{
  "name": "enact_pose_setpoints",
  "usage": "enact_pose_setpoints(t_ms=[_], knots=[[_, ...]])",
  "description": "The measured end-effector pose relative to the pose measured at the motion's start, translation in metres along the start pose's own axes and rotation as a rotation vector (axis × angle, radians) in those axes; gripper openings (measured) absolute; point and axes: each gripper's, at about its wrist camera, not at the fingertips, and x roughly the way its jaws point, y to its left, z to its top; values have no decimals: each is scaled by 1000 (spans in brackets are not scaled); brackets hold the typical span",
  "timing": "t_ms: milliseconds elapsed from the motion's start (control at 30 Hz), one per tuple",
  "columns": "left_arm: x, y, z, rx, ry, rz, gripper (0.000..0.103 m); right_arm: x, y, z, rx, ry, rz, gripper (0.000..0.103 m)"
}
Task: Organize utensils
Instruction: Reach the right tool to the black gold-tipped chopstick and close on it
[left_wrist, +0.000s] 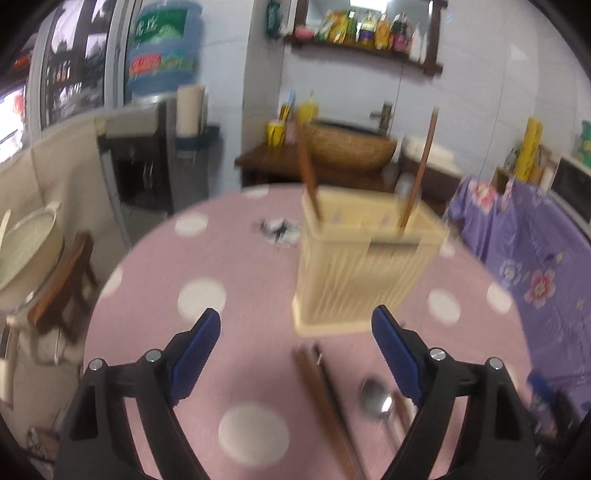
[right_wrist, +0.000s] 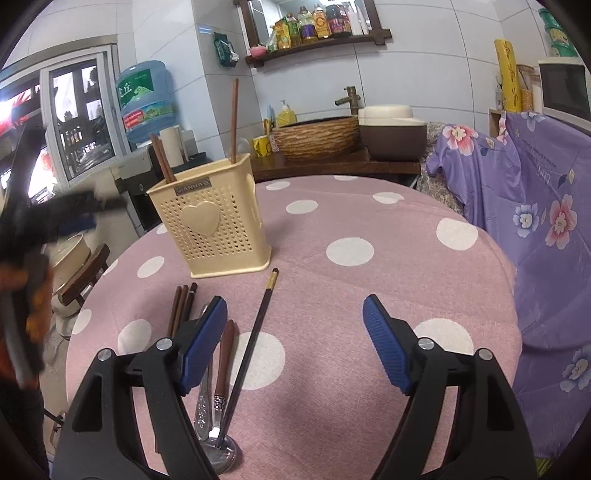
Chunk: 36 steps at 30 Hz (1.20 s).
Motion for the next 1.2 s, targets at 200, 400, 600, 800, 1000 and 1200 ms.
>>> enact_pose_setpoints(t_ms=[200, 400, 600, 800, 1000, 1200], knots=[[29, -2, -61, 6, 180, 12, 53, 8, 4, -7, 2, 30, 12, 76], [42, -19, -83, 57, 213, 30, 53, 8, 7, -11, 3, 41, 20, 76], [49, -17, -93, 49, 234, 25, 54, 11, 9, -12, -3, 53, 22, 76], [42, 10, -91, -16, 245, 63, 55, 22, 11, -11, -38, 85, -13, 76], [38, 21, -80, -73, 207, 66, 55, 59, 27, -2, -93, 173, 9, 65], [46, 26, -71, -112, 198, 86, 55, 107, 47, 9, -133, 248, -18, 49]])
